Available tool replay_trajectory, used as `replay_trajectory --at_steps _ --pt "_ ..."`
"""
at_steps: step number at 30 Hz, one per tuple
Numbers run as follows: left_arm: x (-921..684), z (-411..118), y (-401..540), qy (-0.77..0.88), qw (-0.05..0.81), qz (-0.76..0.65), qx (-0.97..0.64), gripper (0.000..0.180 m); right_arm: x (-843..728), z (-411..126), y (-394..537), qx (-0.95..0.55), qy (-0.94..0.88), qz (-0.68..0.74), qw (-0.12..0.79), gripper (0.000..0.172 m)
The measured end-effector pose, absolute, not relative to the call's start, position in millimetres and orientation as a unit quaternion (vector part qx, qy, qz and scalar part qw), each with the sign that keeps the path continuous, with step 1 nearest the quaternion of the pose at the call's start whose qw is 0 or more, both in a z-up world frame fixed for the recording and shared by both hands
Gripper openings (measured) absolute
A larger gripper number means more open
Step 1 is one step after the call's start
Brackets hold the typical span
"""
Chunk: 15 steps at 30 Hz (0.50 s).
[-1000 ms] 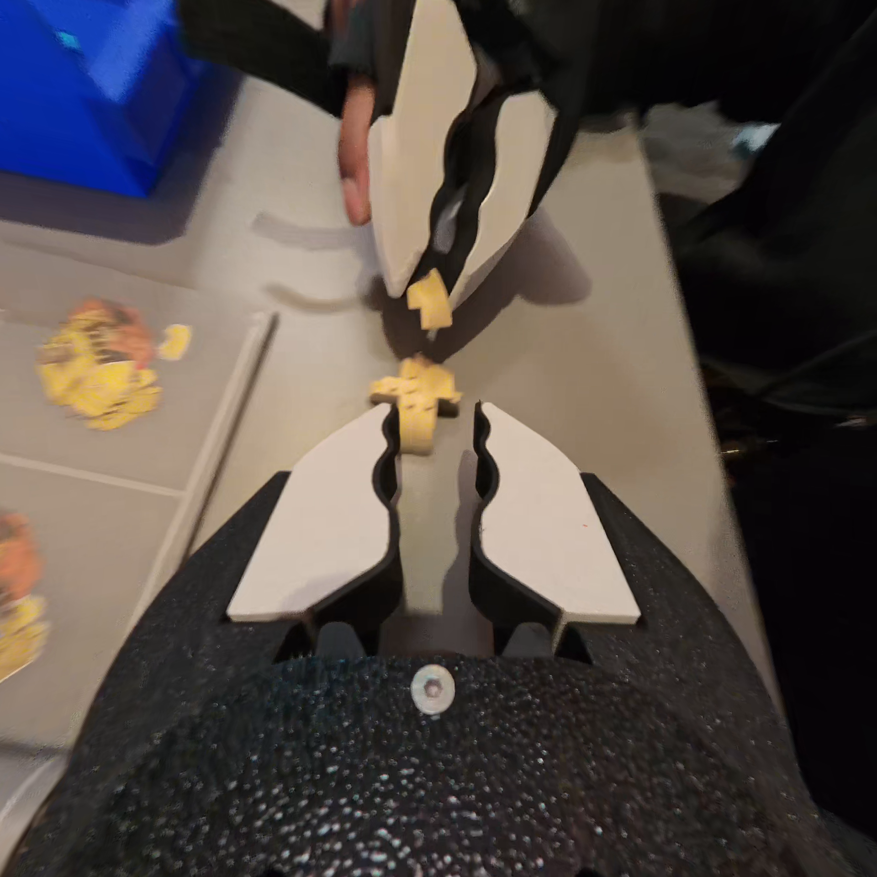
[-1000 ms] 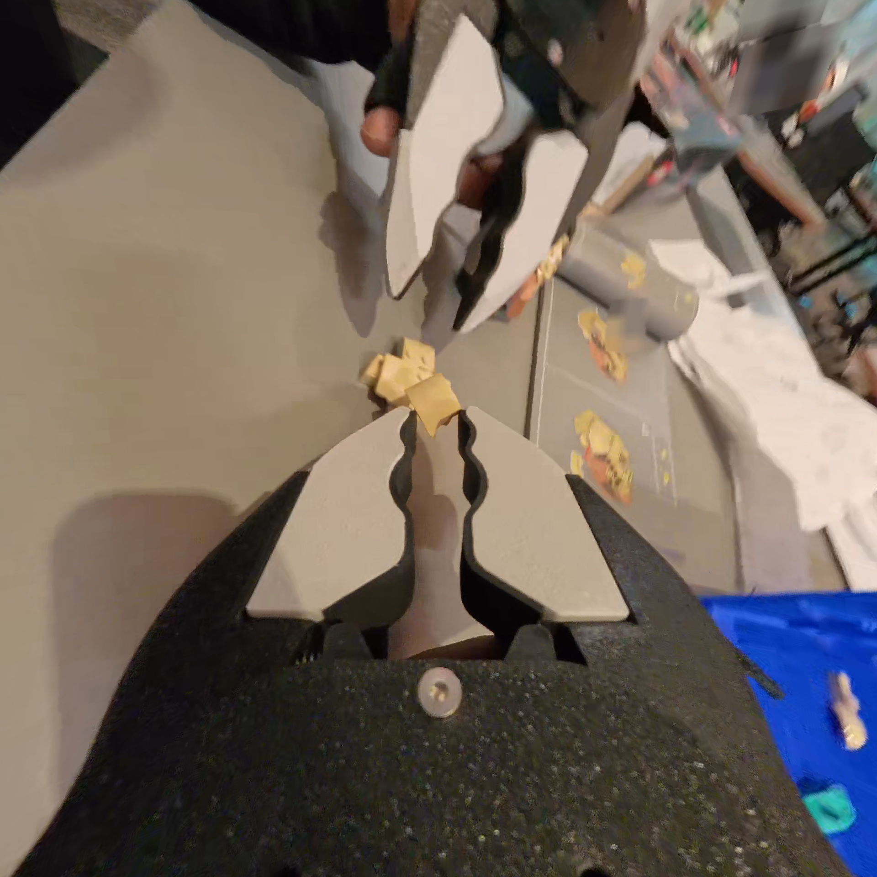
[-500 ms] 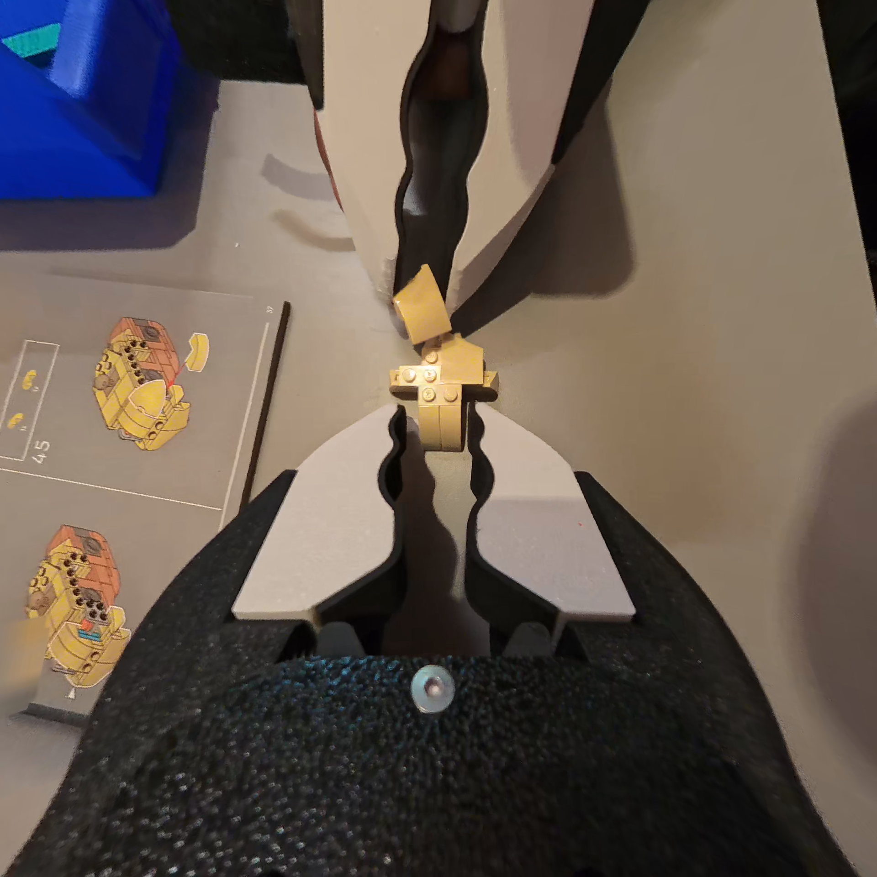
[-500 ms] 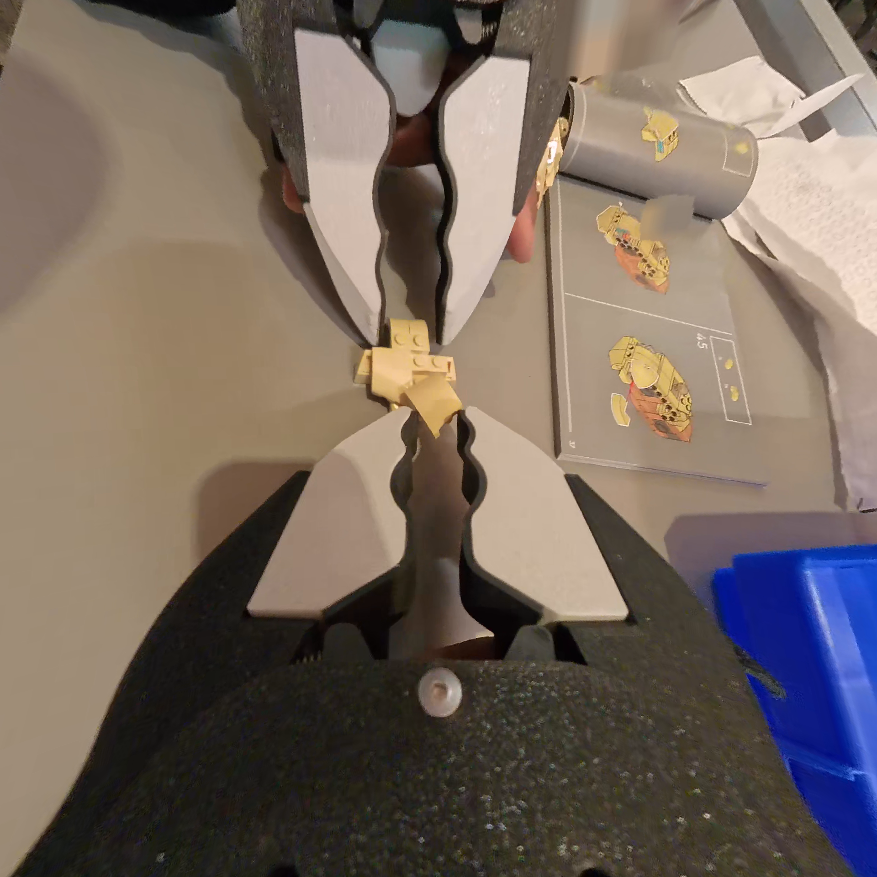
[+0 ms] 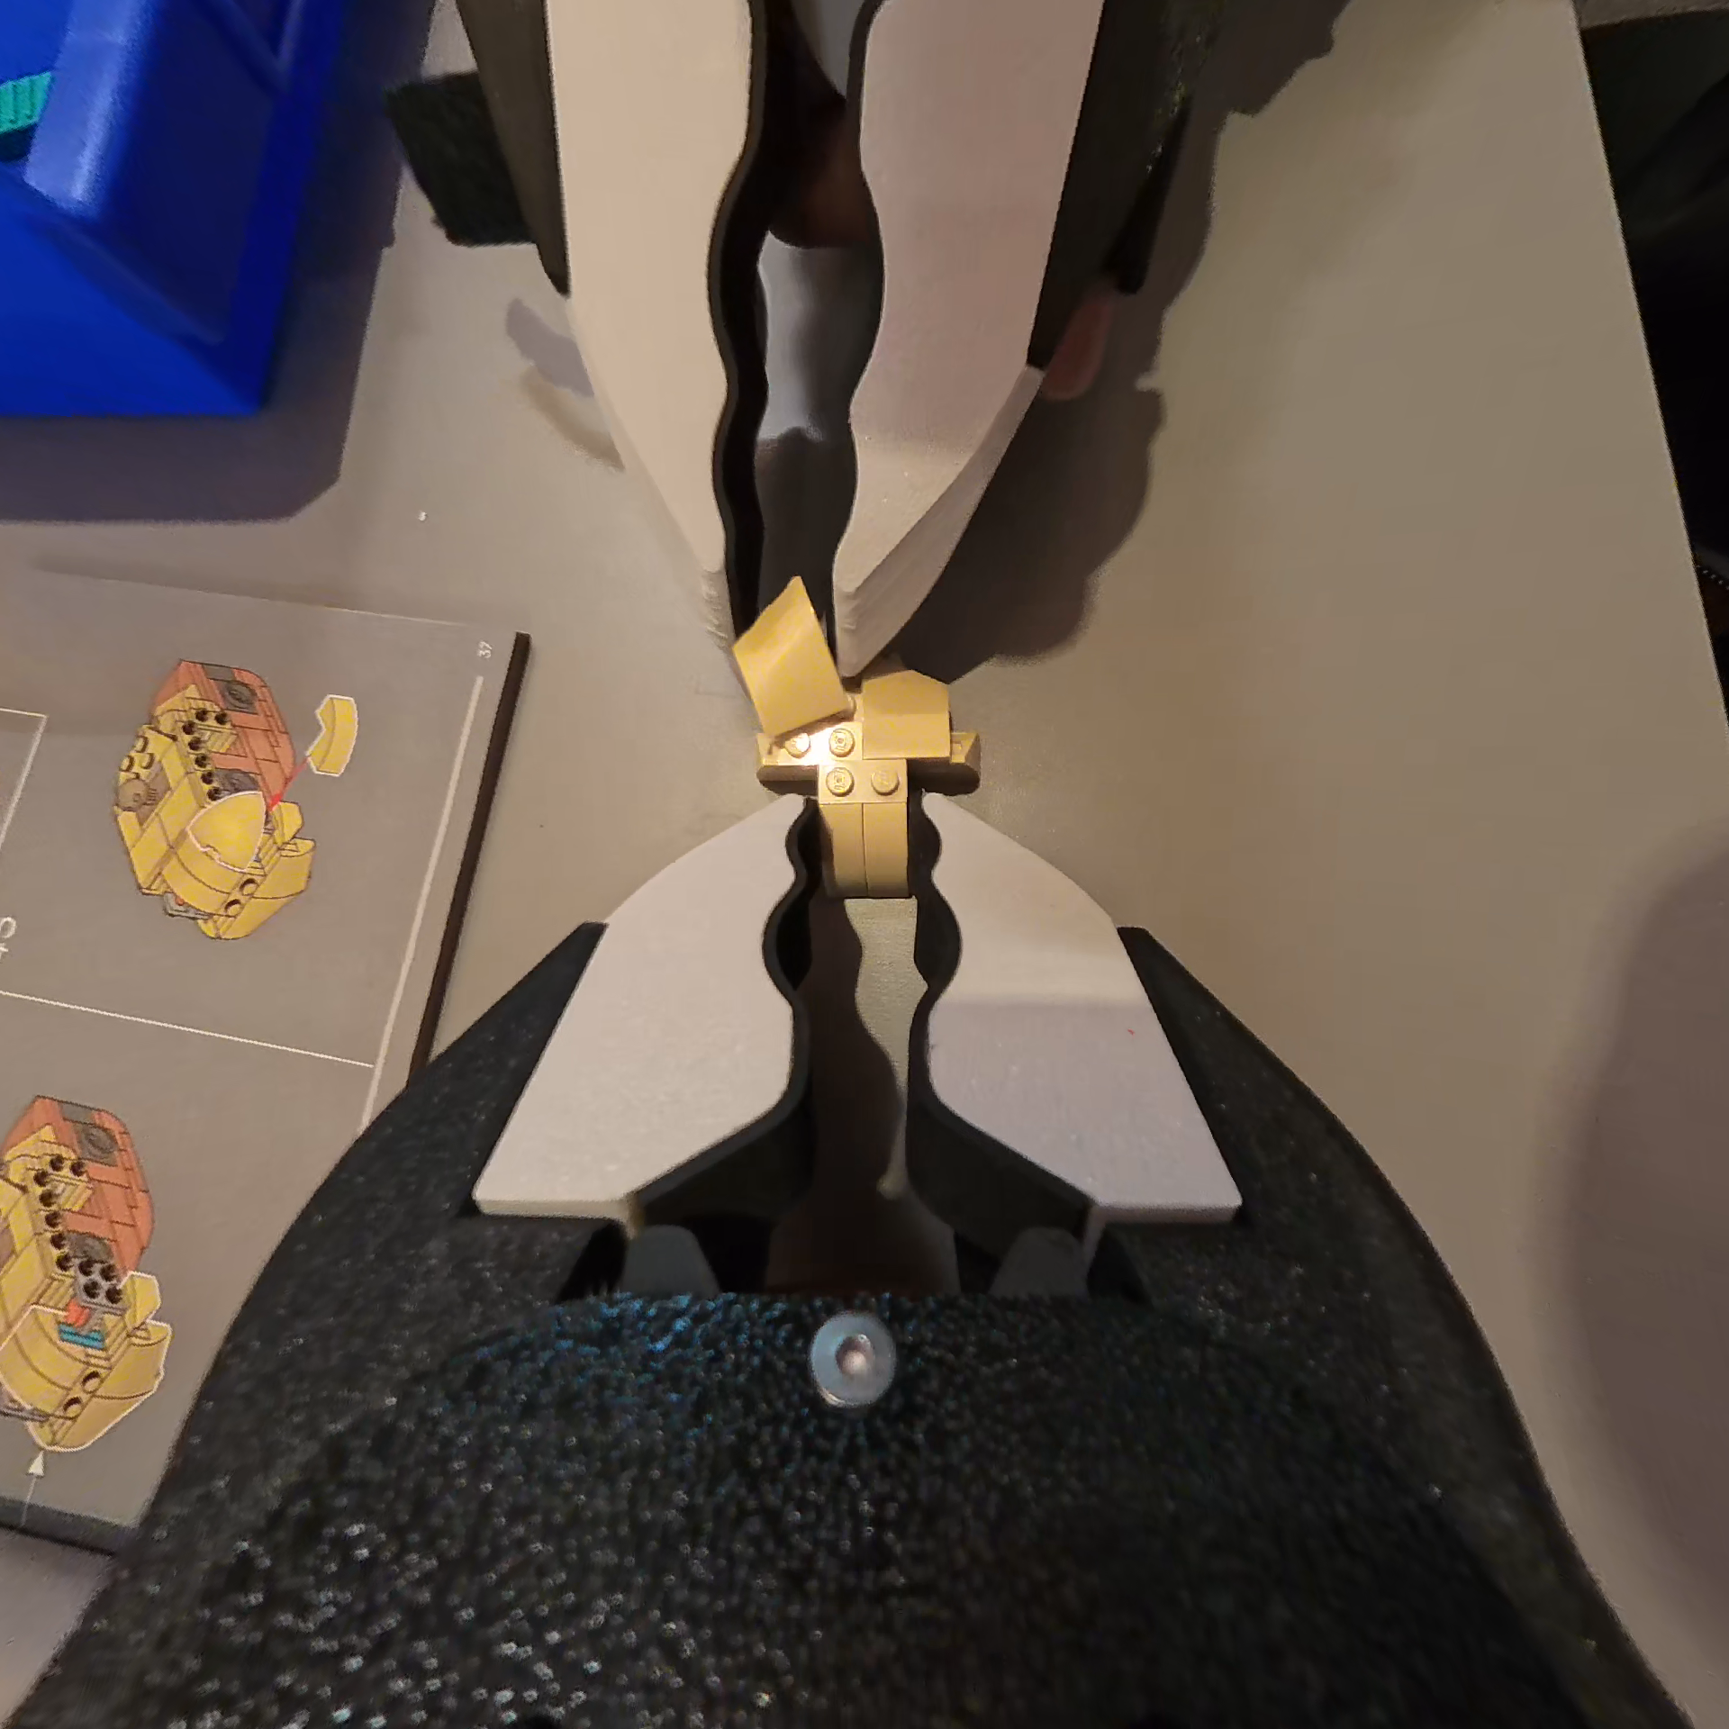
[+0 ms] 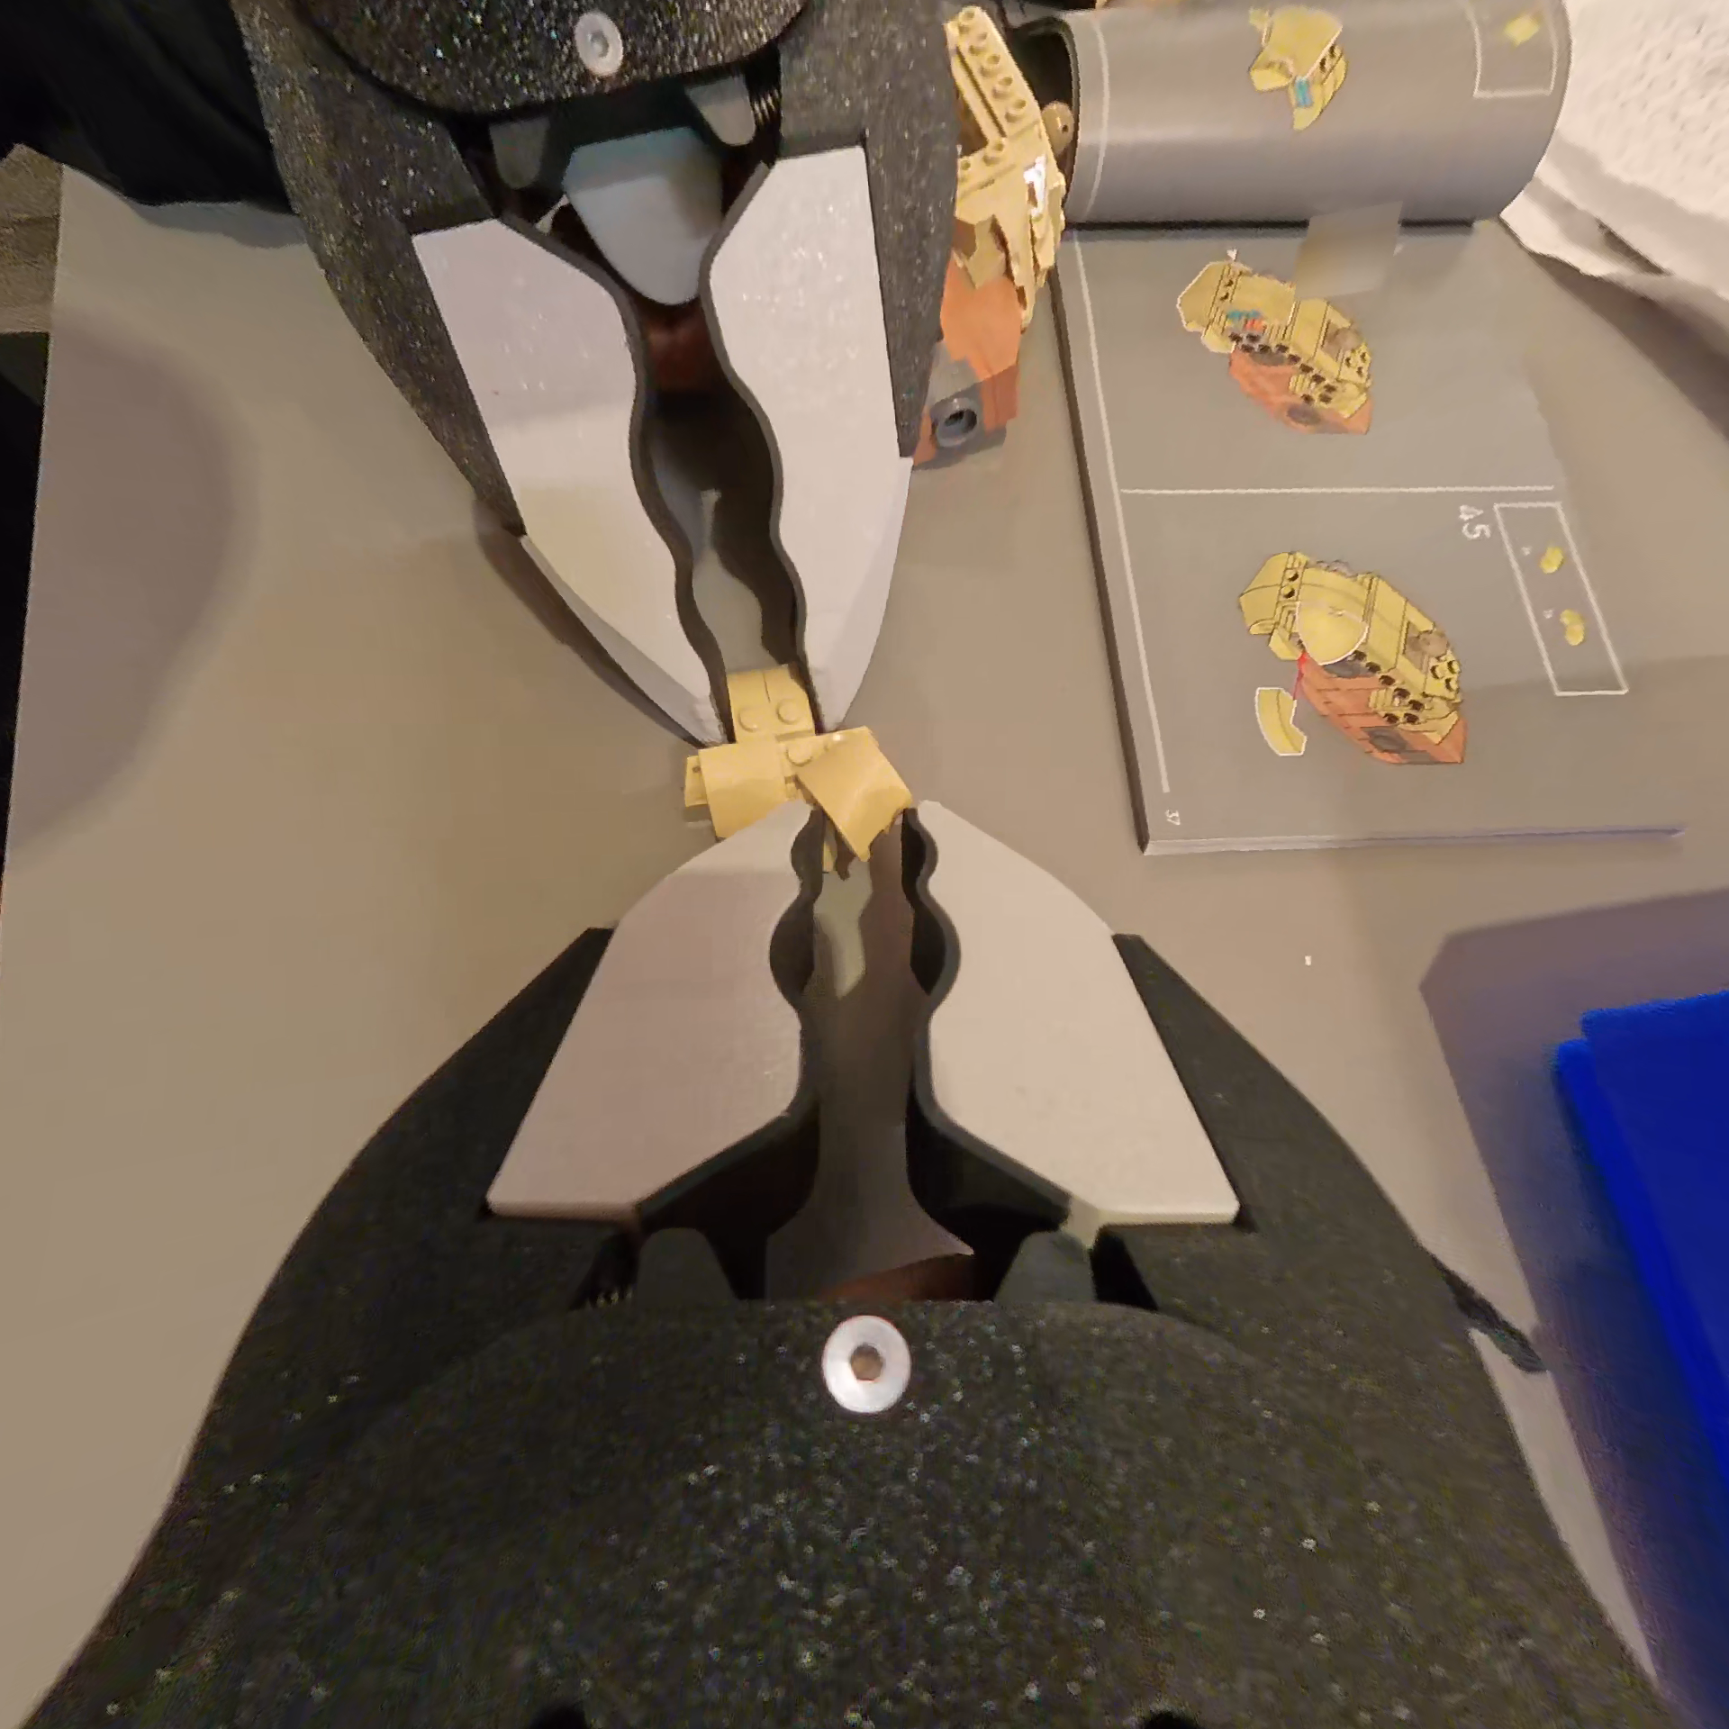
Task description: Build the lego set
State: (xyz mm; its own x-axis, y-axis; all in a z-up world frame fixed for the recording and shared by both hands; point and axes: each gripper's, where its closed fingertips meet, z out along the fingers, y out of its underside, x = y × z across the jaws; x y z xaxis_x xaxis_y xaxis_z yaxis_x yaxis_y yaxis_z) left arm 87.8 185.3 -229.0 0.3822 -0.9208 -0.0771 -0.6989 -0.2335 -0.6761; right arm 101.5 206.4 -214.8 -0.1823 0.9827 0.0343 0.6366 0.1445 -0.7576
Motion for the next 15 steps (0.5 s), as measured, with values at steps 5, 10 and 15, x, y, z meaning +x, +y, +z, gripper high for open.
replay_trajectory --at_steps 5,10,15 --pt "87.7 -229.1 185.6 0.528 0.322 -0.17 -0.767 0.017 102.2 -213.6 202.4 -0.58 -0.702 0.319 0.264 0.016" --pt "87.6 -229.2 186.0 0.528 0.323 -0.17 -0.767 0.017 102.6 -214.8 198.8 -0.582 -0.701 0.327 0.251 0.016" --pt "87.5 -229.2 186.1 0.529 0.323 -0.167 -0.767 0.017 101.5 -214.4 200.3 -0.595 -0.689 0.334 0.246 0.017"
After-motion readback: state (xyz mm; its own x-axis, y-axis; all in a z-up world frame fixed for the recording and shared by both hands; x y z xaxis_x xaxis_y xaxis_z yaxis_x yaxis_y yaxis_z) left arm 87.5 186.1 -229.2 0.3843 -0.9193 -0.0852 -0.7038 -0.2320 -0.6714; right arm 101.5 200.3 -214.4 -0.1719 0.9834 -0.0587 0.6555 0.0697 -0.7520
